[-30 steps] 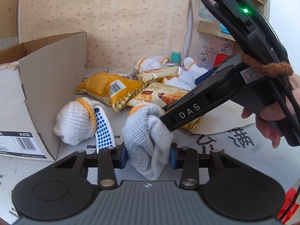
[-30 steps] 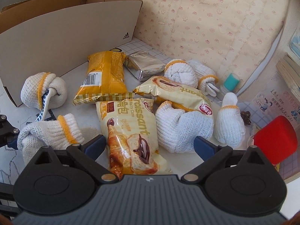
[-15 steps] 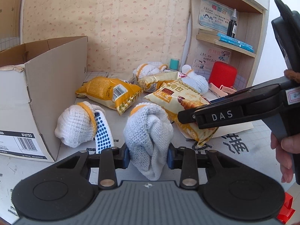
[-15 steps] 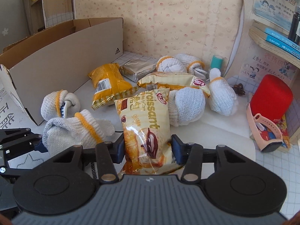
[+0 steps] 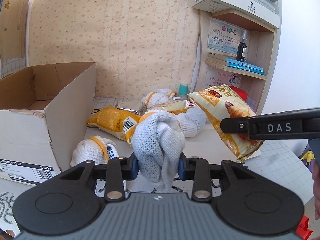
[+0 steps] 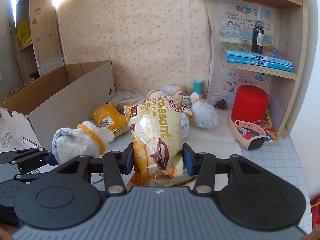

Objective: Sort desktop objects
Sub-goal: 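Lift the croissant bag with the right tool and carry it over the shoebox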

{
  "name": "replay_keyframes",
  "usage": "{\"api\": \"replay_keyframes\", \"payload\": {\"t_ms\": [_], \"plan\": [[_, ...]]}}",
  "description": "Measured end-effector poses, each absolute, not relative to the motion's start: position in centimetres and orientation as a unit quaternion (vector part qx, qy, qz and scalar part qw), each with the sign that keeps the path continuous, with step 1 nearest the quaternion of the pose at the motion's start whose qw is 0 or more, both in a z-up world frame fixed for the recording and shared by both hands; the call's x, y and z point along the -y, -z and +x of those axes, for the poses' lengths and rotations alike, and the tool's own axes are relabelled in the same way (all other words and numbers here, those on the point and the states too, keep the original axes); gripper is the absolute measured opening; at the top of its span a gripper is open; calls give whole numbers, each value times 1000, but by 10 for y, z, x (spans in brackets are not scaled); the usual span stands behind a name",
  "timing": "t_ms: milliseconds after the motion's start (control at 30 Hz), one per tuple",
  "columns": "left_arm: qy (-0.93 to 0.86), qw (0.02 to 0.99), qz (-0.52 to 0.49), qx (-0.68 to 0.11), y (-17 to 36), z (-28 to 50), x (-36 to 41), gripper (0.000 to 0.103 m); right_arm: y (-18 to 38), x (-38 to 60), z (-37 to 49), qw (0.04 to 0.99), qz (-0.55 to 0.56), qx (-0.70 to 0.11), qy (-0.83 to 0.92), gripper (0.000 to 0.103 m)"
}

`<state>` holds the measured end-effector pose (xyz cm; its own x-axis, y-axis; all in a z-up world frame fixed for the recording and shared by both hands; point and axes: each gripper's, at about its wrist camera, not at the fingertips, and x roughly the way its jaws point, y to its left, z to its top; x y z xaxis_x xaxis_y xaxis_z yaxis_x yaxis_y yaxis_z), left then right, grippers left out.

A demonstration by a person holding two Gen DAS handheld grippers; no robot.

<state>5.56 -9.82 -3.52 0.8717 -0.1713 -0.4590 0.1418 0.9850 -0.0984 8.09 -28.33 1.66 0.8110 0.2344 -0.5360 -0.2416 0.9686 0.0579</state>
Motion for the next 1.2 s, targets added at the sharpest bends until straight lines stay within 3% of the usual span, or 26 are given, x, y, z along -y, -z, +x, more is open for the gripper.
{"api": "replay_keyframes", "payload": {"t_ms": [633, 1200], "plan": [[28, 981, -13, -194, -22, 28, 89, 37, -47, 271, 42, 964, -6, -241, -108, 47], [-16, 985, -22, -168, -42, 16, 50, 37, -68, 219, 47, 962, -20, -225, -155, 47]]}}
